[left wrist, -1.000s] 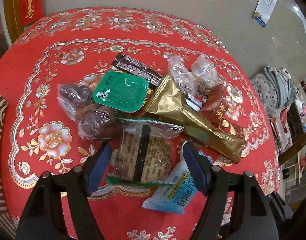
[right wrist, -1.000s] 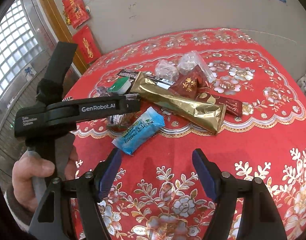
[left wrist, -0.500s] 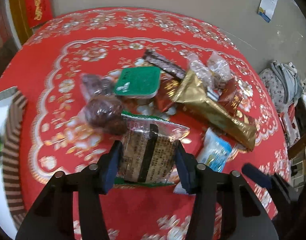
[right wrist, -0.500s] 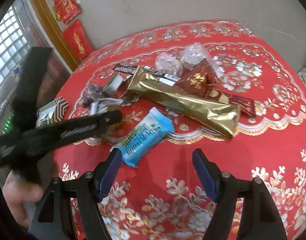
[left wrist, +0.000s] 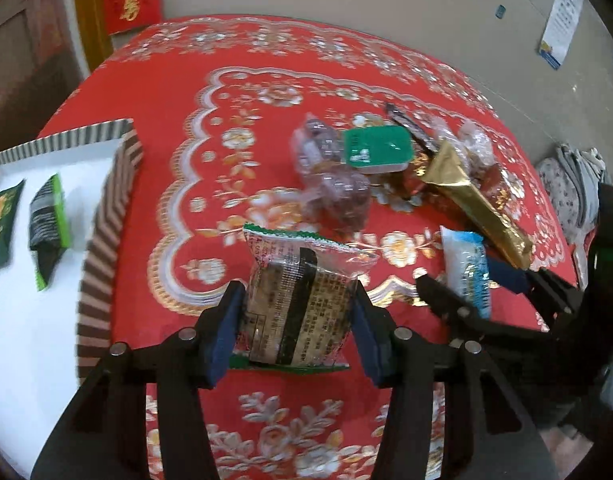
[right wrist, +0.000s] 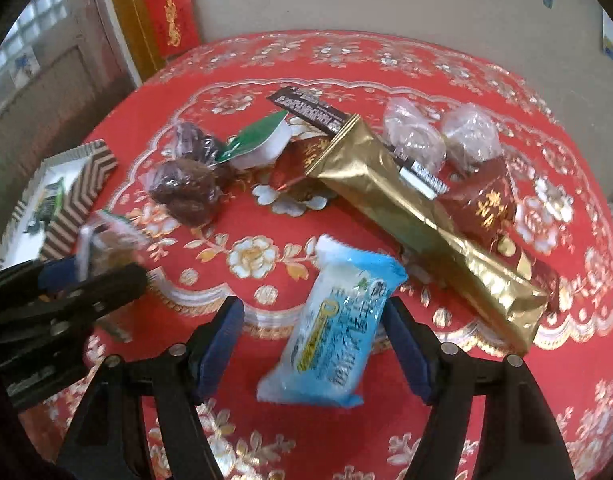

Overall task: Organize snacks
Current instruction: 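Grasp the clear cookie packet with the left tool while the right tool grasps the blue sachima packet, then carry both packets to the white tray and open both tools to release, then move both tools away from the tray back toward the snack pile, then grasp the brown date bag with the left tool while the right tool grasps the gold foil bar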

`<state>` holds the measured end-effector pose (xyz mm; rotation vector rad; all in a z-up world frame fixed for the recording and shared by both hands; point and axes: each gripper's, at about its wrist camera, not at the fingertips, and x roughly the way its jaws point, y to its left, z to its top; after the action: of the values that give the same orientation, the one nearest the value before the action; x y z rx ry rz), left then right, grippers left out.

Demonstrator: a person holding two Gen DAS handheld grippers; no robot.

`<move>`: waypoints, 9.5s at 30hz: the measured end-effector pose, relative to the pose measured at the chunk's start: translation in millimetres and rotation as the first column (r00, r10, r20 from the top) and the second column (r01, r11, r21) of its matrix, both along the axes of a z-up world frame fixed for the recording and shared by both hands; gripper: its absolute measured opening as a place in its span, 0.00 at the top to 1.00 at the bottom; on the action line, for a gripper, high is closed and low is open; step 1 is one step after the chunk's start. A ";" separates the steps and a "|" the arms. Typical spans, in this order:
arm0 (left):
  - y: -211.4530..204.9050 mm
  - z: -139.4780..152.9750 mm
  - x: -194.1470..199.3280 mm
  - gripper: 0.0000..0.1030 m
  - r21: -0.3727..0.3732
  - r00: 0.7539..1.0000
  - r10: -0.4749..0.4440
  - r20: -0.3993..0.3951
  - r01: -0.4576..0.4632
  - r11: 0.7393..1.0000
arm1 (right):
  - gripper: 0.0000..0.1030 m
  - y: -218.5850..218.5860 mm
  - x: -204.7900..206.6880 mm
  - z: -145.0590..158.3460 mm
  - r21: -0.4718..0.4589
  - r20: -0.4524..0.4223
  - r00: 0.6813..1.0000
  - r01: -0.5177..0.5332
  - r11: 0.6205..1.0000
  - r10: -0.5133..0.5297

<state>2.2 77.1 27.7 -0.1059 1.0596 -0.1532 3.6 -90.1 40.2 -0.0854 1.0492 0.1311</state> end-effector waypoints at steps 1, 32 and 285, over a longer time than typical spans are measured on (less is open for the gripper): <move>3.2 -0.5 -0.4 0.51 0.000 1.000 0.006 0.000 -0.006 1.000 | 0.29 0.3 1.0 -0.1 -0.003 0.002 1.000 0.002 1.000 -0.002; 4.8 17.9 -20.7 0.51 0.059 0.996 0.002 0.088 -0.007 0.998 | 0.70 -7.3 -39.5 30.0 0.063 0.104 0.995 0.000 0.998 -0.007; -37.2 -7.0 49.9 0.58 0.109 0.999 0.035 -0.020 -0.032 0.994 | 0.55 -53.5 16.1 7.6 0.071 -0.012 0.960 -0.278 0.958 0.280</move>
<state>52.1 40.0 20.7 -0.0274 1.0850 -0.0642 19.8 -143.6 47.9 -0.1700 1.0492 0.4252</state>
